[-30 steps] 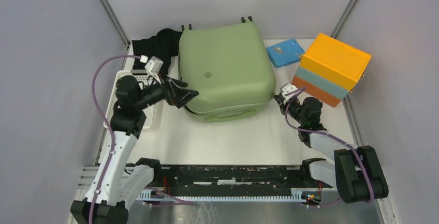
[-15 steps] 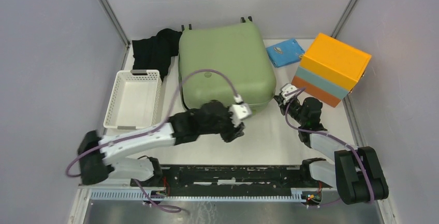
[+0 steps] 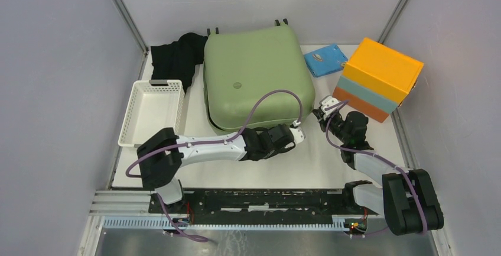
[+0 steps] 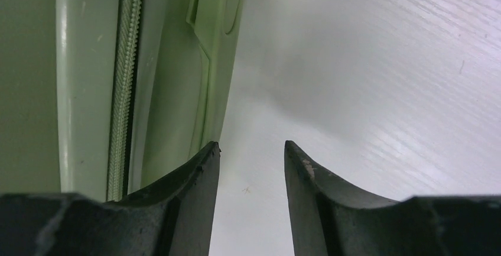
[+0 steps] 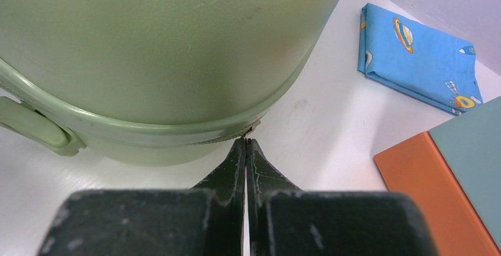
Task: Open, take out, and arrange the luggage
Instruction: Unzip the luggage at the center of the board.
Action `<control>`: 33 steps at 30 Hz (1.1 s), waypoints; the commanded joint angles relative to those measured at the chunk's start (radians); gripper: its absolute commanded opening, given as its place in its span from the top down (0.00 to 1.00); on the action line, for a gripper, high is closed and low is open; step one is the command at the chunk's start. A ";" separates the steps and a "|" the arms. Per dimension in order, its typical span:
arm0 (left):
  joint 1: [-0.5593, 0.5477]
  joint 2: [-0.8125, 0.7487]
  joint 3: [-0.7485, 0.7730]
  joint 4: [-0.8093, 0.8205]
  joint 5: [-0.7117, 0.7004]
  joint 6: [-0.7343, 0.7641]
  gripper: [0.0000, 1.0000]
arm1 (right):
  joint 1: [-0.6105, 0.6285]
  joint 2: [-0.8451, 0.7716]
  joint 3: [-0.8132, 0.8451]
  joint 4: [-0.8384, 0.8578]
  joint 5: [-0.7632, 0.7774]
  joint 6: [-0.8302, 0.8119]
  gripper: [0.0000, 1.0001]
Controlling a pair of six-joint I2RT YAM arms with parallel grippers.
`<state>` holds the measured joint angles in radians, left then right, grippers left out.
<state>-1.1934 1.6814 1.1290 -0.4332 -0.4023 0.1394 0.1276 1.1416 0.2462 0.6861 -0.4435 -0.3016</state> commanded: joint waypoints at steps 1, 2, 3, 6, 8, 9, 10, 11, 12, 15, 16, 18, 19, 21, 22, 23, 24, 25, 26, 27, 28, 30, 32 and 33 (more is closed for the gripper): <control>-0.017 -0.087 0.013 0.054 -0.017 0.017 0.47 | -0.010 -0.006 -0.005 0.023 0.008 -0.008 1.00; -0.017 -0.099 0.004 0.065 -0.011 0.021 0.46 | -0.011 -0.005 -0.005 0.025 0.008 -0.008 1.00; -0.016 -0.105 -0.001 0.071 -0.013 0.026 0.45 | -0.011 -0.003 -0.004 0.025 0.008 -0.007 1.00; -0.012 -0.078 0.020 0.059 -0.030 0.039 0.43 | -0.011 -0.003 -0.004 0.024 0.006 -0.007 1.00; -0.001 -0.040 0.044 0.031 -0.026 0.041 0.42 | -0.010 -0.005 -0.005 0.025 0.007 -0.007 1.00; 0.006 -0.009 0.057 0.021 -0.024 0.041 0.43 | -0.010 -0.007 -0.005 0.025 0.007 -0.007 1.00; 0.012 0.014 0.065 0.013 -0.027 0.039 0.43 | -0.010 -0.007 -0.005 0.024 0.006 -0.008 1.00; 0.016 0.034 0.070 0.011 -0.034 0.037 0.43 | -0.010 -0.009 -0.006 0.023 0.006 -0.008 1.00; 0.022 0.054 0.075 0.010 -0.049 0.037 0.43 | -0.011 -0.009 -0.006 0.023 0.006 -0.008 1.00; 0.035 0.099 0.083 0.013 -0.116 0.033 0.45 | -0.011 -0.011 -0.006 0.021 0.007 -0.010 1.00; 0.037 0.108 0.084 0.017 -0.129 0.035 0.46 | -0.010 -0.010 -0.006 0.023 0.005 -0.010 1.00; 0.042 0.123 0.083 0.025 -0.137 0.045 0.50 | -0.011 -0.006 -0.005 0.022 0.004 -0.010 1.00; 0.042 0.128 0.081 0.027 -0.140 0.050 0.53 | -0.011 -0.006 -0.005 0.022 0.003 -0.010 1.00; 0.043 0.138 0.071 0.028 -0.146 0.063 0.61 | -0.011 -0.006 -0.006 0.022 0.006 -0.010 1.00; 0.043 0.140 0.064 0.027 -0.146 0.068 0.64 | -0.011 -0.006 -0.006 0.022 0.005 -0.011 1.00; 0.042 0.141 0.056 0.027 -0.144 0.073 0.69 | -0.010 -0.006 -0.006 0.023 0.006 -0.011 1.00; 0.043 0.141 0.047 0.028 -0.141 0.080 0.75 | -0.010 -0.007 -0.006 0.022 0.005 -0.011 1.00; 0.043 0.134 0.036 0.027 -0.134 0.090 0.84 | -0.011 -0.006 -0.005 0.021 0.004 -0.011 1.00; 0.042 0.126 0.025 0.025 -0.130 0.099 0.91 | -0.011 -0.006 -0.006 0.022 0.002 -0.011 1.00; 0.042 0.114 0.010 0.022 -0.128 0.115 0.96 | -0.010 -0.008 -0.006 0.022 0.001 -0.010 1.00; 0.041 0.098 -0.007 0.018 -0.126 0.130 0.98 | -0.010 -0.012 -0.006 0.019 0.001 -0.011 1.00; 0.043 0.054 -0.050 0.005 -0.121 0.162 0.98 | -0.011 -0.021 -0.005 0.010 0.002 -0.017 1.00; 0.053 -0.001 -0.097 -0.018 -0.101 0.192 0.98 | -0.011 -0.031 -0.003 -0.003 0.004 -0.023 1.00; 0.062 -0.034 -0.121 -0.036 -0.082 0.203 0.98 | -0.009 -0.035 -0.003 -0.007 0.004 -0.026 1.00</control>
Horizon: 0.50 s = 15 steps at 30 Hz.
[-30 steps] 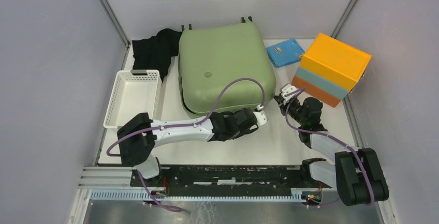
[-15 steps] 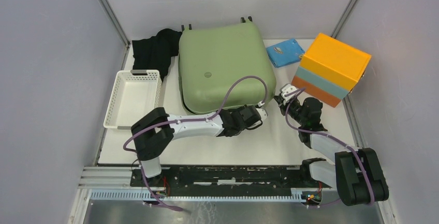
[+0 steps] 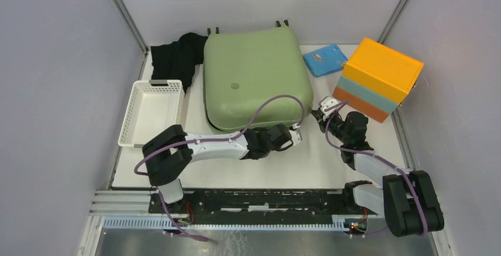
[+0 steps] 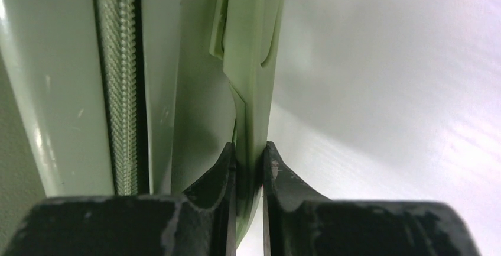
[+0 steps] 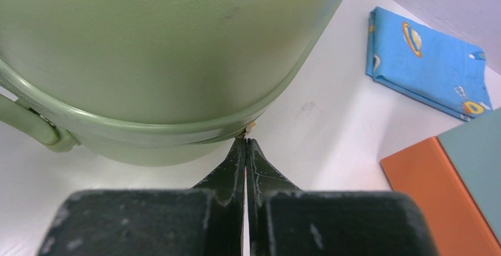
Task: Open, take out, and arrange the luggage
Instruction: Unzip the luggage at the center of the board.
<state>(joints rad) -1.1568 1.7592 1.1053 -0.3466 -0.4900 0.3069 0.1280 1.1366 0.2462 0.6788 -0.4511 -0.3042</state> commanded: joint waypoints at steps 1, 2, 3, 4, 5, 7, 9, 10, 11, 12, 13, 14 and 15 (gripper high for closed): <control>0.037 -0.141 -0.119 -0.143 0.031 0.050 0.98 | -0.009 -0.031 -0.003 -0.003 0.008 -0.024 1.00; 0.055 -0.174 -0.141 -0.166 0.074 0.071 0.98 | -0.007 -0.030 -0.002 -0.007 0.006 -0.026 1.00; 0.073 -0.206 -0.160 -0.190 0.105 0.088 0.98 | -0.001 -0.028 -0.001 -0.014 0.005 -0.030 1.00; 0.087 -0.234 -0.179 -0.219 0.131 0.105 0.98 | 0.005 -0.026 0.002 -0.022 0.005 -0.036 1.00; 0.100 -0.260 -0.195 -0.238 0.149 0.119 0.98 | 0.015 -0.026 0.000 -0.029 0.007 -0.044 1.00; 0.115 -0.300 -0.212 -0.280 0.190 0.143 0.98 | 0.036 -0.026 -0.003 -0.030 0.003 -0.056 1.00; 0.126 -0.332 -0.224 -0.318 0.226 0.163 0.98 | 0.055 -0.025 -0.006 -0.024 -0.008 -0.062 1.00; 0.128 -0.343 -0.234 -0.333 0.241 0.173 0.98 | 0.061 -0.023 -0.006 -0.021 -0.017 -0.064 1.00; 0.127 -0.356 -0.249 -0.340 0.253 0.181 0.98 | 0.068 -0.020 -0.005 -0.015 -0.017 -0.065 1.00; 0.125 -0.373 -0.265 -0.343 0.274 0.205 0.98 | 0.076 -0.015 -0.004 -0.014 -0.014 -0.067 1.00; 0.124 -0.391 -0.277 -0.344 0.297 0.218 0.98 | 0.078 -0.009 -0.001 -0.013 -0.012 -0.067 1.00; 0.123 -0.407 -0.288 -0.344 0.303 0.224 0.98 | 0.080 -0.003 0.005 -0.010 -0.010 -0.066 1.00; 0.123 -0.420 -0.299 -0.348 0.300 0.231 0.98 | 0.080 0.005 0.009 -0.008 -0.003 -0.063 1.00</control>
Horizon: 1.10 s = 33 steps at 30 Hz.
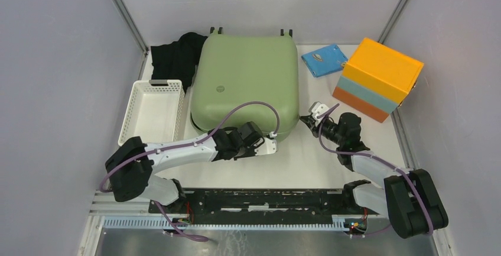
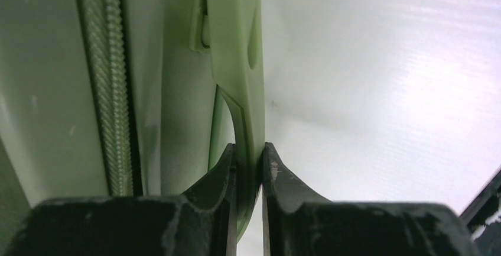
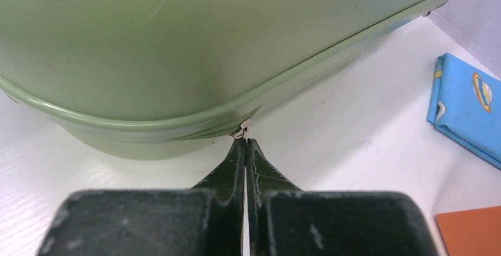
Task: Open, take out, and arrange the luggage
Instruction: Unzip the luggage at the center of the board.
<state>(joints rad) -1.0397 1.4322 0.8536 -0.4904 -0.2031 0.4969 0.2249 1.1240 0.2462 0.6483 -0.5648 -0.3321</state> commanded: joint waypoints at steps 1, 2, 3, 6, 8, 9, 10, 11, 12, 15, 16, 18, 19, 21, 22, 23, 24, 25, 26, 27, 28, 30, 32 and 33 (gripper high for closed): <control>0.006 -0.107 -0.057 -0.212 0.010 0.050 0.98 | -0.016 0.023 0.012 0.025 0.123 -0.033 1.00; 0.006 -0.123 -0.066 -0.214 0.016 0.056 0.98 | -0.016 0.031 0.017 0.028 0.131 -0.031 1.00; 0.007 -0.141 -0.074 -0.214 0.028 0.062 0.98 | -0.016 0.040 0.020 0.039 0.140 -0.024 1.00; 0.006 -0.175 -0.098 -0.214 0.043 0.079 0.98 | -0.016 0.072 0.032 0.078 0.146 0.009 1.00; 0.006 -0.181 -0.104 -0.216 0.048 0.080 0.98 | -0.015 0.094 0.040 0.110 0.152 0.030 1.00; 0.006 -0.177 -0.104 -0.219 0.048 0.079 0.98 | -0.016 0.107 0.048 0.119 0.160 0.038 1.00; 0.006 -0.171 -0.104 -0.222 0.050 0.078 0.98 | -0.015 0.118 0.058 0.125 0.164 0.042 1.00; 0.006 -0.163 -0.102 -0.223 0.052 0.077 0.98 | -0.015 0.130 0.069 0.128 0.171 0.045 1.00; 0.006 -0.155 -0.100 -0.223 0.056 0.077 0.98 | -0.015 0.138 0.080 0.131 0.179 0.049 1.00; 0.006 -0.130 -0.097 -0.222 0.059 0.078 0.98 | -0.016 0.168 0.113 0.143 0.194 0.055 1.00; 0.006 -0.126 -0.097 -0.222 0.061 0.078 0.98 | -0.016 0.179 0.126 0.147 0.199 0.056 1.00; 0.007 -0.125 -0.098 -0.220 0.065 0.078 0.98 | -0.015 0.198 0.149 0.148 0.211 0.059 1.00; 0.007 -0.127 -0.100 -0.219 0.066 0.078 0.98 | -0.015 0.206 0.158 0.146 0.217 0.062 1.00; 0.009 -0.136 -0.101 -0.215 0.073 0.080 0.98 | -0.015 0.219 0.173 0.151 0.227 0.068 1.00; 0.010 -0.141 -0.101 -0.212 0.076 0.078 0.98 | -0.016 0.223 0.175 0.154 0.229 0.075 1.00; 0.012 -0.144 -0.096 -0.209 0.083 0.072 0.98 | -0.016 0.222 0.177 0.153 0.229 0.081 1.00; 0.013 -0.145 -0.087 -0.203 0.090 0.060 0.98 | -0.016 0.215 0.177 0.142 0.230 0.088 0.95; 0.015 -0.143 -0.072 -0.193 0.095 0.037 0.98 | -0.015 0.203 0.172 0.123 0.236 0.094 0.85; 0.016 -0.135 -0.052 -0.185 0.103 0.013 0.98 | -0.016 0.177 0.160 0.112 0.251 0.104 0.77; 0.016 -0.126 -0.028 -0.178 0.119 -0.006 0.98 | -0.016 0.142 0.139 0.102 0.277 0.111 0.64; 0.017 -0.112 -0.001 -0.167 0.134 -0.029 0.98 | -0.015 0.107 0.120 0.089 0.295 0.118 0.54; 0.018 -0.070 0.068 -0.124 0.166 -0.089 0.98 | -0.015 0.020 0.089 0.030 0.346 0.120 0.42; 0.020 -0.021 0.125 -0.064 0.226 -0.156 0.98 | -0.015 -0.072 0.080 -0.060 0.402 0.120 0.36; 0.020 0.009 0.158 -0.033 0.262 -0.197 0.98 | -0.016 -0.110 0.077 -0.109 0.419 0.129 0.33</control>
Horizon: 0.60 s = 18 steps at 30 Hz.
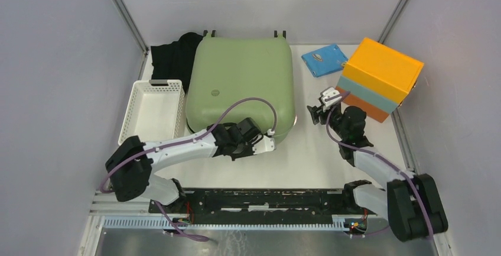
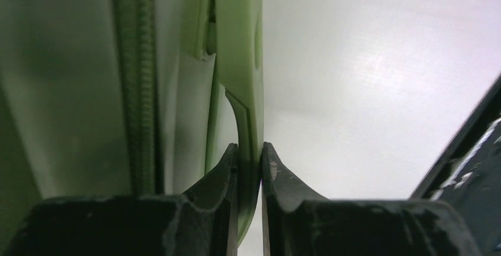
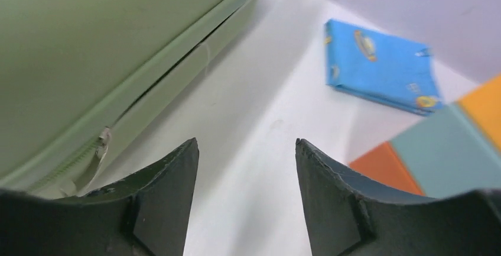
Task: Open, take out, and arrange the luggage
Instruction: Unzip the luggage at the center of the board.
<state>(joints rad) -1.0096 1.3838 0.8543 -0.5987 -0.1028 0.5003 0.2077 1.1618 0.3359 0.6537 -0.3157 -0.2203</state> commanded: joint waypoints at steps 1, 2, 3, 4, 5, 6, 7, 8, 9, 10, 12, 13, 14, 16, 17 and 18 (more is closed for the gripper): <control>-0.010 0.094 0.187 0.107 0.201 -0.233 0.98 | 0.001 -0.195 -0.015 -0.143 0.184 0.029 0.30; -0.011 0.130 0.218 0.136 0.247 -0.262 0.98 | 0.001 -0.230 -0.017 -0.174 0.194 0.046 0.28; -0.010 0.172 0.254 0.165 0.276 -0.312 0.98 | 0.002 -0.276 -0.025 -0.192 0.199 0.057 0.28; -0.009 0.212 0.286 0.195 0.289 -0.345 0.98 | 0.002 -0.312 -0.033 -0.207 0.203 0.067 0.28; -0.009 0.249 0.322 0.221 0.304 -0.376 0.98 | 0.001 -0.356 -0.044 -0.218 0.208 0.073 0.28; -0.010 0.283 0.354 0.256 0.303 -0.410 0.94 | 0.002 -0.400 -0.050 -0.235 0.215 0.079 0.28; -0.010 0.308 0.381 0.305 0.300 -0.441 0.89 | 0.002 -0.435 -0.054 -0.254 0.217 0.089 0.28; -0.009 0.331 0.406 0.338 0.299 -0.465 0.85 | 0.001 -0.477 -0.055 -0.274 0.219 0.095 0.28; -0.010 0.347 0.430 0.368 0.296 -0.481 0.81 | 0.002 -0.514 -0.054 -0.294 0.222 0.106 0.28; -0.011 0.359 0.456 0.389 0.289 -0.493 0.76 | 0.001 -0.543 -0.056 -0.309 0.224 0.116 0.28; -0.010 0.371 0.493 0.414 0.280 -0.496 0.69 | 0.001 -0.602 -0.055 -0.345 0.232 0.127 0.28; -0.010 0.365 0.502 0.422 0.274 -0.496 0.66 | 0.002 -0.623 -0.057 -0.357 0.234 0.130 0.28; -0.010 0.347 0.500 0.434 0.272 -0.497 0.63 | 0.002 -0.642 -0.057 -0.370 0.236 0.131 0.28; -0.011 0.307 0.471 0.453 0.277 -0.517 0.48 | 0.002 -0.663 -0.059 -0.396 0.236 0.133 0.28; -0.011 0.283 0.450 0.466 0.291 -0.522 0.43 | 0.002 -0.669 -0.060 -0.408 0.231 0.134 0.28; -0.011 0.259 0.426 0.477 0.306 -0.526 0.38 | 0.002 -0.674 -0.062 -0.415 0.226 0.138 0.28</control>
<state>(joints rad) -1.0275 1.7851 1.2610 -0.3397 0.1444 0.0490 0.2077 0.5125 0.2779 0.2924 -0.1036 -0.1143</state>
